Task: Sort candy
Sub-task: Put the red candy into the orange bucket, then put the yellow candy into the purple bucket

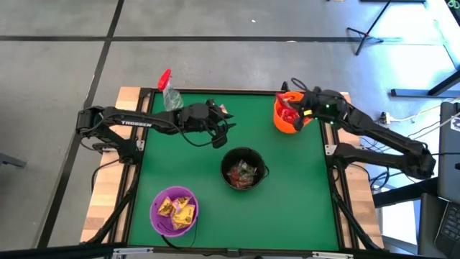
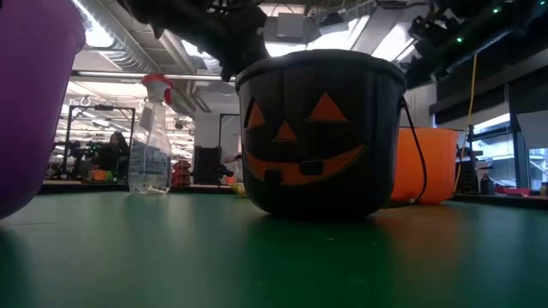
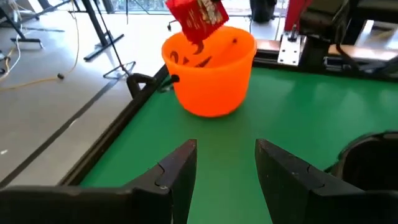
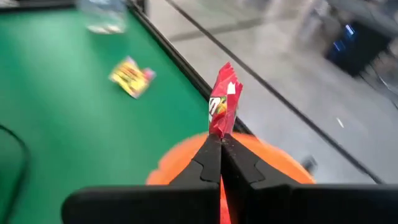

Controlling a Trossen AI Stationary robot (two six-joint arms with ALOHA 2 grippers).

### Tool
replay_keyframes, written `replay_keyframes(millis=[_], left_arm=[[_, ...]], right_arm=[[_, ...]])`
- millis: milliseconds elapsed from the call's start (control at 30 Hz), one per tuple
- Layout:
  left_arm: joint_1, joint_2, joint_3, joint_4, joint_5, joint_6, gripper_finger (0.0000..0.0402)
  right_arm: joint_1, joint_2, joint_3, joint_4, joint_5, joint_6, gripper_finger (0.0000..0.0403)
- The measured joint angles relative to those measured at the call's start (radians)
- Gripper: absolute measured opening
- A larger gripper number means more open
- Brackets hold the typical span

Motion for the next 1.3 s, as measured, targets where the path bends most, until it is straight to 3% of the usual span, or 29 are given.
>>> replay_keyframes(millis=[233, 433, 767, 900, 1067, 1133, 1300], left_arm=[[0.025, 0.0, -0.091, 0.127, 0.033, -0.042, 0.0153], [0.026, 0.0, -0.115, 0.155, 0.049, -0.068, 0.0153], [0.024, -0.002, -0.115, 0.156, 0.049, -0.094, 0.0153], [0.034, -0.002, -0.115, 0.125, -0.017, -0.099, 0.0153], [0.105, -0.003, -0.115, 0.046, -0.033, -0.17, 0.0153], [0.143, -0.002, -0.101, -0.066, -0.035, -0.21, 0.0153], [0.234, 0.018, -0.047, -0.345, -0.039, -0.27, 0.0153]], right_arm=[[-0.066, -0.023, 0.0, -0.197, 0.156, 0.092, 0.0002], [-0.08, -0.02, 0.0, -0.232, 0.2, 0.146, 0.0009], [-0.08, -0.021, 0.0, -0.215, 0.204, 0.153, 0.0094], [-0.08, -0.02, -0.001, -0.162, 0.128, 0.209, 0.0116], [-0.079, -0.016, -0.001, 0.054, -0.109, 0.256, 0.0122], [-0.076, -0.013, -0.001, 0.112, -0.166, 0.261, 0.0122], [-0.035, 0.01, -0.001, 0.152, -0.117, 0.259, 0.0122]])
